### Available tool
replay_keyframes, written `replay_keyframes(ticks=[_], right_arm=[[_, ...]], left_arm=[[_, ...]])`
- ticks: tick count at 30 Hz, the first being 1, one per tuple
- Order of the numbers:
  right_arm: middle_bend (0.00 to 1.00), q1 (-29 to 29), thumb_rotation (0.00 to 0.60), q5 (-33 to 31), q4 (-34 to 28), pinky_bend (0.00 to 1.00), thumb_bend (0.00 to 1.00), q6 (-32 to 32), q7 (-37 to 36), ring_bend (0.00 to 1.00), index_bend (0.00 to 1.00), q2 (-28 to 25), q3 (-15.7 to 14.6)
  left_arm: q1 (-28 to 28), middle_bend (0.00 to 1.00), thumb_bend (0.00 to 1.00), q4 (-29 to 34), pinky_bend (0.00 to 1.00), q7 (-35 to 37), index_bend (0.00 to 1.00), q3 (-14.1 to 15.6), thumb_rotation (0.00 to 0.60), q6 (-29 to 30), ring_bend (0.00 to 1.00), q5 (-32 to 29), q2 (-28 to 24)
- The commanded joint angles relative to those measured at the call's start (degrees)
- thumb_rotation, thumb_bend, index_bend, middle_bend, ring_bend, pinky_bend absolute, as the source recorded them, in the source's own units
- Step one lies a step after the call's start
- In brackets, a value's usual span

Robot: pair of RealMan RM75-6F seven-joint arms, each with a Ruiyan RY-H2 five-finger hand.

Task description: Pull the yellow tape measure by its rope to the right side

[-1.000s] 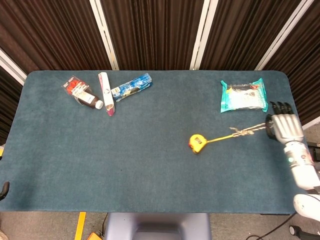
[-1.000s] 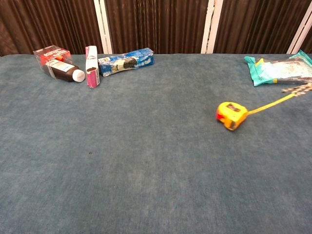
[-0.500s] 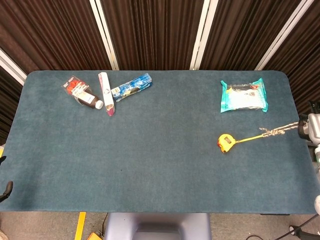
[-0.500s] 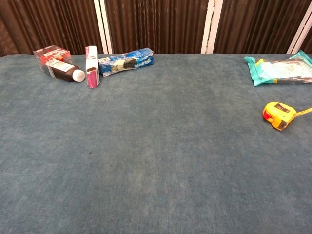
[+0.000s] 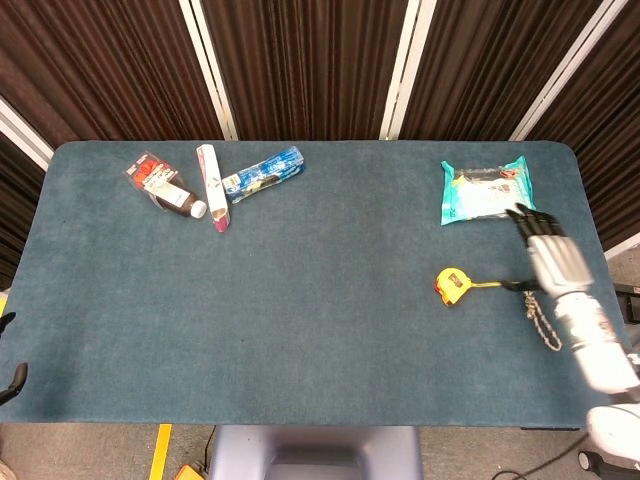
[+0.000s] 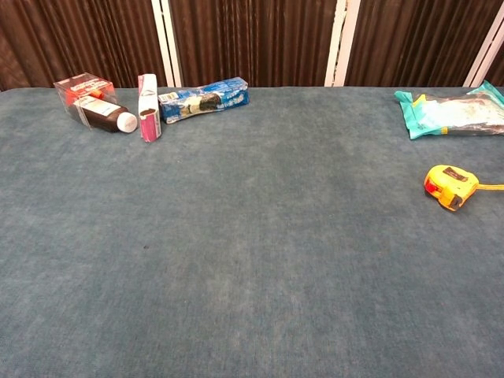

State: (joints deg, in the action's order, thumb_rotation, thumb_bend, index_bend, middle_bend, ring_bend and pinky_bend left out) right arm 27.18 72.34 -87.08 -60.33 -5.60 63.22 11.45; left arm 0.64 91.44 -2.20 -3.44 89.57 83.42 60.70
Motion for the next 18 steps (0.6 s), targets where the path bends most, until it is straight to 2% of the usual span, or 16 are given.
replay_keyframes(ticks=[1,4,8,14,18], right_arm=[[0.00,1.38,0.600,4.02,-6.47,0.00,0.12,-4.27,5.94,0.00,0.00,4.46,0.91],[0.00,1.36,0.600,6.71,-10.84,0.00,0.12,-5.12,8.85,0.00,0.00,5.69,-0.92],[0.00,-1.61,0.600,14.10,-15.23,0.00,0.12,-9.33,10.70,0.00,0.03,5.14,-5.77],[0.00,-10.43,0.600,22.95,-18.30,0.00,0.12,-20.29,11.44,0.00,0.08,-1.11,-13.21],[0.00,-16.77,0.600,23.85,-15.91,0.00,0.12,-28.36,8.92,0.00,0.09,-5.30,-15.64]], left_arm=[[0.04,0.00,0.40,-0.10,0.20,0.40,0.12,-0.14,0.600,0.10,0.00,-0.21,-0.09],[0.09,0.00,0.40,-0.29,0.20,0.98,0.12,-0.17,0.600,0.11,0.00,-0.33,-0.20],[0.18,0.00,0.40,-0.22,0.20,1.46,0.12,-0.07,0.600,0.19,0.00,-0.20,-0.47],[0.00,0.00,0.40,-0.27,0.20,1.62,0.12,-0.10,0.600,-0.05,0.00,-0.20,-0.46],[-0.13,0.00,0.40,-0.34,0.20,1.40,0.12,0.17,0.600,-0.30,0.00,0.14,-0.27]])
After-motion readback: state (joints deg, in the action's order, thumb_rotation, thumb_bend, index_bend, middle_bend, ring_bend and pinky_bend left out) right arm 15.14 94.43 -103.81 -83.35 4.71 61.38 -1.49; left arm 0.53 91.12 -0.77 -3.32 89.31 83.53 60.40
